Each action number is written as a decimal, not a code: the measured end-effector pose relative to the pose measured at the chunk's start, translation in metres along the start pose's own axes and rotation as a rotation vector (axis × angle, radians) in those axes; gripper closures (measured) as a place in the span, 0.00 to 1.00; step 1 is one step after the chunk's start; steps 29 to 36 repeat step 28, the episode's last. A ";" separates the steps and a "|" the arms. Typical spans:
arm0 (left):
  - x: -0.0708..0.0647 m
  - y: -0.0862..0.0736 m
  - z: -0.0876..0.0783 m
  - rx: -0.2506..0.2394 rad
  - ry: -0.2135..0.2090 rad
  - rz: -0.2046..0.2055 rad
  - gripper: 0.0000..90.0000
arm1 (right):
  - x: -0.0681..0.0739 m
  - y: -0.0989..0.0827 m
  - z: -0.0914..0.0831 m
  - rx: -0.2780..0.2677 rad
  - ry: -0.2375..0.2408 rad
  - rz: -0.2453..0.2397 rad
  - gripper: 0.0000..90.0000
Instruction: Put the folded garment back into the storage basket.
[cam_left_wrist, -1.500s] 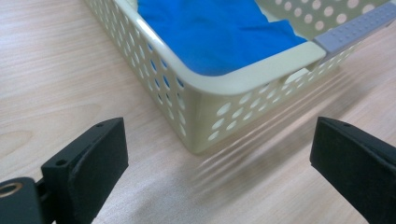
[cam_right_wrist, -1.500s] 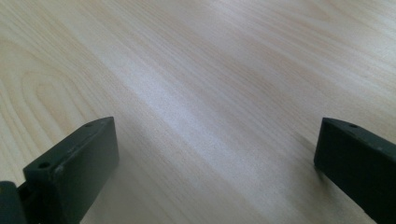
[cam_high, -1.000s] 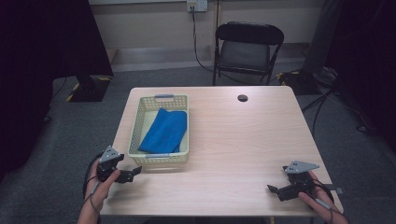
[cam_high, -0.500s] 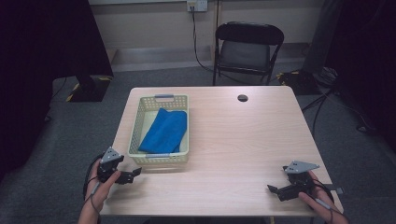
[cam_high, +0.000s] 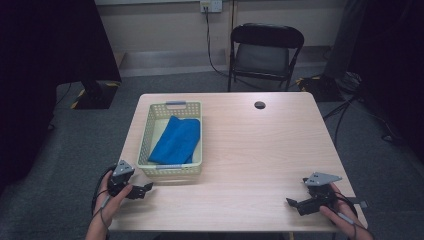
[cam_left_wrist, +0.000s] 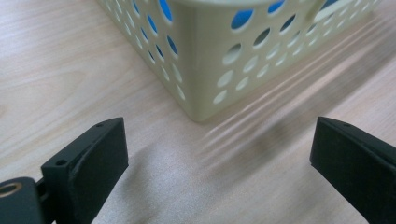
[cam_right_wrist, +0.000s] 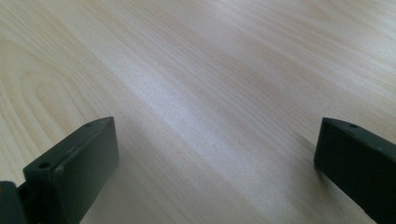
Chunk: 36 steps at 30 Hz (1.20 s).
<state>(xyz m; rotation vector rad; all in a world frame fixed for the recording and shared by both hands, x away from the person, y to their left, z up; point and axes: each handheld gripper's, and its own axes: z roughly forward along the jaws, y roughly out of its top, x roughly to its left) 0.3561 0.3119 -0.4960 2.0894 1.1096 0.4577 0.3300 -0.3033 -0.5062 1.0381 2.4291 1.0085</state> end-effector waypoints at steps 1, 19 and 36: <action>0.000 0.000 0.000 0.000 -0.001 0.000 0.04 | 0.000 0.000 0.000 0.000 0.000 0.000 0.00; -0.001 -0.003 0.006 0.031 0.008 0.027 0.04 | 0.000 0.000 0.000 0.000 0.000 0.000 0.00; -0.003 -0.003 0.009 0.040 -0.003 0.031 0.02 | 0.000 0.000 0.000 0.000 0.000 0.001 0.00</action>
